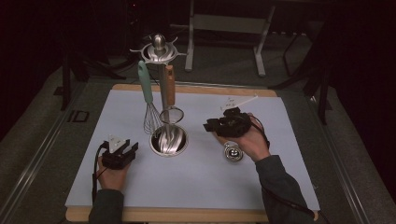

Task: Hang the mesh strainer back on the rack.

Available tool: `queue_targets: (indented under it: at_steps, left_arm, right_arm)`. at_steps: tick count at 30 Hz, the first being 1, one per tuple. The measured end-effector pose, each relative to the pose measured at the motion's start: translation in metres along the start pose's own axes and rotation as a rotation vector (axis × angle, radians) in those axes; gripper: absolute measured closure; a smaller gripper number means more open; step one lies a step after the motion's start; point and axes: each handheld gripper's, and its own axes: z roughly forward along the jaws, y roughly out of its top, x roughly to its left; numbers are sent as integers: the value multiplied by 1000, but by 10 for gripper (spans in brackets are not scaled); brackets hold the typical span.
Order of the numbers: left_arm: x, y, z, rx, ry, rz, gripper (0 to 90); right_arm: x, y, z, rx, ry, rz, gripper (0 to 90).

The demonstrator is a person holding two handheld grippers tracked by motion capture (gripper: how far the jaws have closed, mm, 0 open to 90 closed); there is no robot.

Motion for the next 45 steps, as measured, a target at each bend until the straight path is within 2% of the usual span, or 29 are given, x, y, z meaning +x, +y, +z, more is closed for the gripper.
queue_targets:
  at_steps: [8,12,19,22,26,29,32,35,45]
  left_arm:
    - [0,2,-4,-26,-20,-14,680]
    - [1,3,-6,-40,-25,-17,704]
    - [1,6,-15,-104,-48,-55,754]
    - [-1,9,-20,-124,-47,-48,770]
    - [-4,13,-26,-149,-58,-41,784]
    - [-4,16,-30,-170,-79,-47,783]
    - [-3,19,-33,-194,-86,-58,783]
    - [-4,20,-37,-211,-91,-67,784]
    - [-6,27,-47,-259,-101,-69,801]
  right_arm:
    - [-6,-27,5,54,-44,10,719]
    - [-7,-37,7,75,-63,0,715]
    - [-5,-54,11,94,-85,0,707]
    - [-1,-66,12,90,-84,8,705]
    - [1,-83,16,120,-103,9,700]
    - [2,-93,17,121,-109,23,689]
    - [3,-102,17,134,-143,18,670]
    - [3,-111,19,141,-152,32,659]
    - [0,-121,19,142,-166,52,626]
